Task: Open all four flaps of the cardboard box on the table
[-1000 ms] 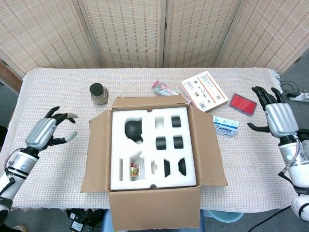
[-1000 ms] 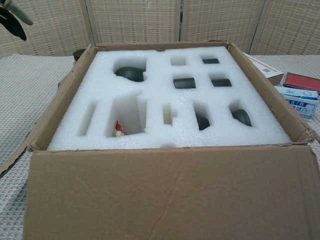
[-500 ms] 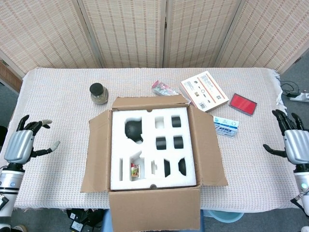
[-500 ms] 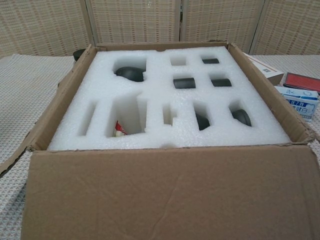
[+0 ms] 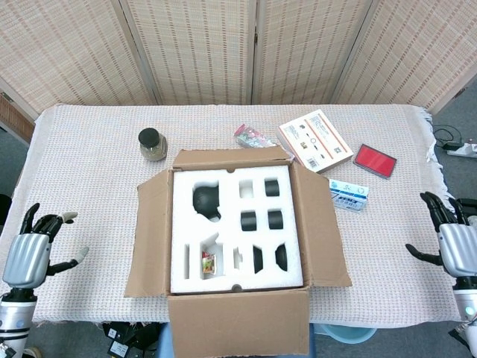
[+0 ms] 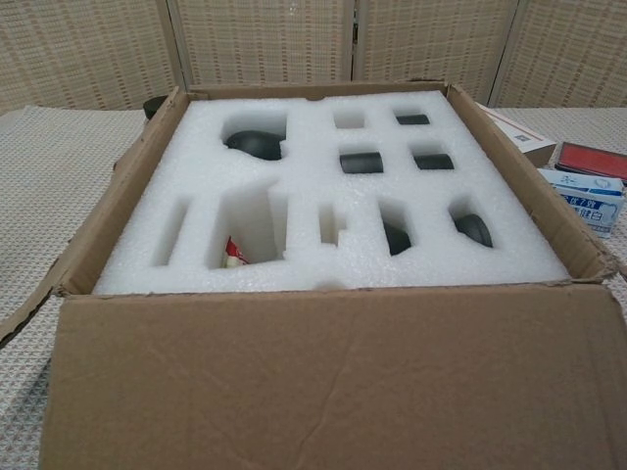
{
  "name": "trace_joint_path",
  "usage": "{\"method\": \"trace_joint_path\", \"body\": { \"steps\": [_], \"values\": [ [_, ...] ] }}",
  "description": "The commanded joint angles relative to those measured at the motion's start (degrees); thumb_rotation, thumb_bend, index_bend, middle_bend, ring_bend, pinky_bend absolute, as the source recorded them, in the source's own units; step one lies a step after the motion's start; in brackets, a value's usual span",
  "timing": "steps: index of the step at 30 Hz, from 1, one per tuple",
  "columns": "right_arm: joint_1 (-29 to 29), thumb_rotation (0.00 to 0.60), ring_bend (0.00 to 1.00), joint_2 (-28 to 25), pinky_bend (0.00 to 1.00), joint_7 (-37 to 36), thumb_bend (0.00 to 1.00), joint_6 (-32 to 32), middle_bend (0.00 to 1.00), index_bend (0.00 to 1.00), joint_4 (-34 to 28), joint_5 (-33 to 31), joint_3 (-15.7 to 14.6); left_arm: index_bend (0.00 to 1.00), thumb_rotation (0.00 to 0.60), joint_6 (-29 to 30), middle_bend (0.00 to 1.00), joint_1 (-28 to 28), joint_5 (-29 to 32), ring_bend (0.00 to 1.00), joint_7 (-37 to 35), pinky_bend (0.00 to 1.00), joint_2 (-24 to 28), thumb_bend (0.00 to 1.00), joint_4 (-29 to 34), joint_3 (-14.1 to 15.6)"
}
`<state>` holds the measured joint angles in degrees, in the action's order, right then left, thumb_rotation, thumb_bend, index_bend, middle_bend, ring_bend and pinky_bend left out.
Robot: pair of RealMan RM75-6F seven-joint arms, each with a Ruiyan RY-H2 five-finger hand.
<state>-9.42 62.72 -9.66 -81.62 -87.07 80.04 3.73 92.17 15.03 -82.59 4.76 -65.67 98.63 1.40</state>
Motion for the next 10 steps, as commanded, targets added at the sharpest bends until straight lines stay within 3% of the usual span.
{"method": "trace_joint_path", "body": {
  "steps": [1,10],
  "values": [
    [0.7,0.6,0.21,0.38,0.04,0.1,0.2,-1.19,0.1,0.0,-0.08,0.82,-0.04,0.27,0.464,1.04,0.38,-1.55,-2.29,0.29,1.08,0.0,-0.9,0.28,-0.51,0.73],
    [2.86,0.6,0.21,0.99,0.04,0.56,0.2,-4.02,0.11,0.0,-0.61,2.09,-0.03,0.27,0.468,1.67,0.38,-3.91,-3.85,0.29,2.7,0.0,-1.16,0.28,-0.63,0.21]
  ]
}}
